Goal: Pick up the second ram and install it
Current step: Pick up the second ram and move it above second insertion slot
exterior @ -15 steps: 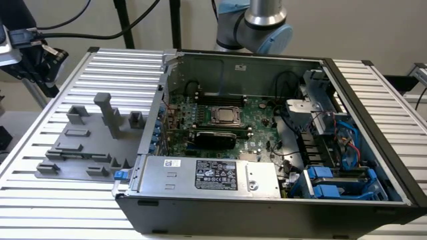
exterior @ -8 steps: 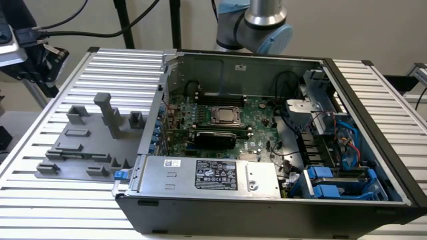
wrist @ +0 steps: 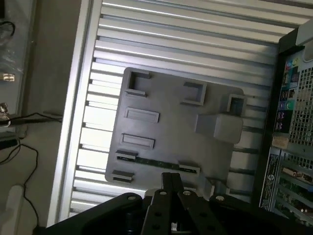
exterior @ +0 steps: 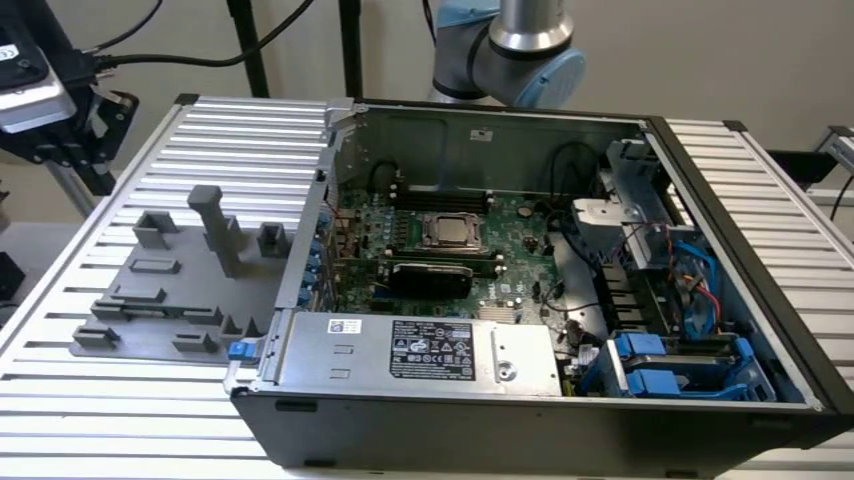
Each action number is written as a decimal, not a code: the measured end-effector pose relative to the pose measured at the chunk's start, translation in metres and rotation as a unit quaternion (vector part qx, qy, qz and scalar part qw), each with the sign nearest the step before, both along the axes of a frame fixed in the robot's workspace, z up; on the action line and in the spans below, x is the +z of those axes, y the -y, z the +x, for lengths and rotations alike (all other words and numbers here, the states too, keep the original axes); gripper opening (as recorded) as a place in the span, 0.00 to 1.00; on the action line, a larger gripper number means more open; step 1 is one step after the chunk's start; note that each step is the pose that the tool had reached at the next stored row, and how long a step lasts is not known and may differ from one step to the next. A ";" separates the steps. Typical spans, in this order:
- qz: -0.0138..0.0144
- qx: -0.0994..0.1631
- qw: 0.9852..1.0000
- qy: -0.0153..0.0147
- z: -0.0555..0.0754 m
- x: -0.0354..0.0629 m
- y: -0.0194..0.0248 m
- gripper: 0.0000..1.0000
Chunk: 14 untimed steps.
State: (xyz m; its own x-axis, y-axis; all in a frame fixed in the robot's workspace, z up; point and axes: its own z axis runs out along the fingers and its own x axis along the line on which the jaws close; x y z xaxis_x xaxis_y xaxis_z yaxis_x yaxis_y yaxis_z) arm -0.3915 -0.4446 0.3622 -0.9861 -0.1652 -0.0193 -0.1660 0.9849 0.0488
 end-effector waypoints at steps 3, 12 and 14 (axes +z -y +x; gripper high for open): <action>0.000 0.027 1.000 0.000 0.000 -0.0001 0.0000 0.11; 0.000 0.109 0.994 0.000 0.000 -0.0008 0.0000 0.11; 0.000 0.127 0.992 0.000 0.000 -0.0010 0.0000 0.11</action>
